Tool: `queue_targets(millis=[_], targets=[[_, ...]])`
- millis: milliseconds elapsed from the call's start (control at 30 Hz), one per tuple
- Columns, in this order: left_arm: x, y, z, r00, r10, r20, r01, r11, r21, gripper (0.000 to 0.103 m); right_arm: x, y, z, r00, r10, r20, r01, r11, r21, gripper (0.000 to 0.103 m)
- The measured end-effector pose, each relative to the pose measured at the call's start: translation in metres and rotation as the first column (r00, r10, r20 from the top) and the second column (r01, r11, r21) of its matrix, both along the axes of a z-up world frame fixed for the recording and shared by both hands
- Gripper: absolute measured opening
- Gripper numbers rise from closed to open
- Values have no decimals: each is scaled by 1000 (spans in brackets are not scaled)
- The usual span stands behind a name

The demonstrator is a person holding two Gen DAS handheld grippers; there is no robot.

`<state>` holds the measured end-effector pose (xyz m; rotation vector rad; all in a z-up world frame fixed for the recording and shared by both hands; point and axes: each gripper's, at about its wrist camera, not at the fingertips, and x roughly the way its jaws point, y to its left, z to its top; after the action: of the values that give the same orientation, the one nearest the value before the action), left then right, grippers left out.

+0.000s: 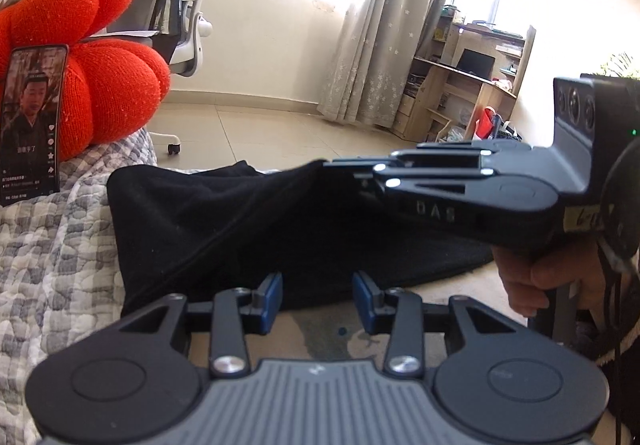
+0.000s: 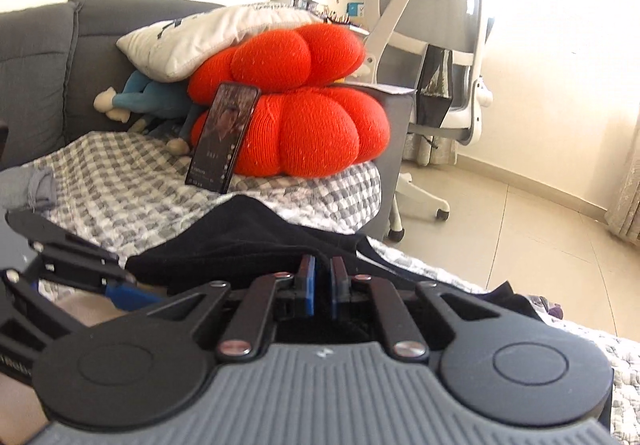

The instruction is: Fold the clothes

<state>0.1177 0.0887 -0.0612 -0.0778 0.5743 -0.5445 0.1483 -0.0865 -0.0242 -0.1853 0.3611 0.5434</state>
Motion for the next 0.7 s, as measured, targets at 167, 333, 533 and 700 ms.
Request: queue_targets(millis=[167, 333, 533, 700], targets=[[10, -7, -2, 1000, 20, 4, -20, 1000, 7, 40, -1, -2, 8, 1000, 12, 14, -12, 999, 35, 8], [17, -5, -7, 987, 157, -14, -156, 986, 59, 41, -3, -1, 9, 1000, 15, 17, -16, 999, 44, 9], [-11, -5, 9, 943, 319, 94, -330, 933, 143, 41, -3, -2, 9, 1000, 13, 13, -14, 999, 52, 9], [-17, -5, 15, 974, 215, 68, -221, 968, 115, 42, -3, 1, 7, 1000, 24, -3, -24, 999, 45, 8]])
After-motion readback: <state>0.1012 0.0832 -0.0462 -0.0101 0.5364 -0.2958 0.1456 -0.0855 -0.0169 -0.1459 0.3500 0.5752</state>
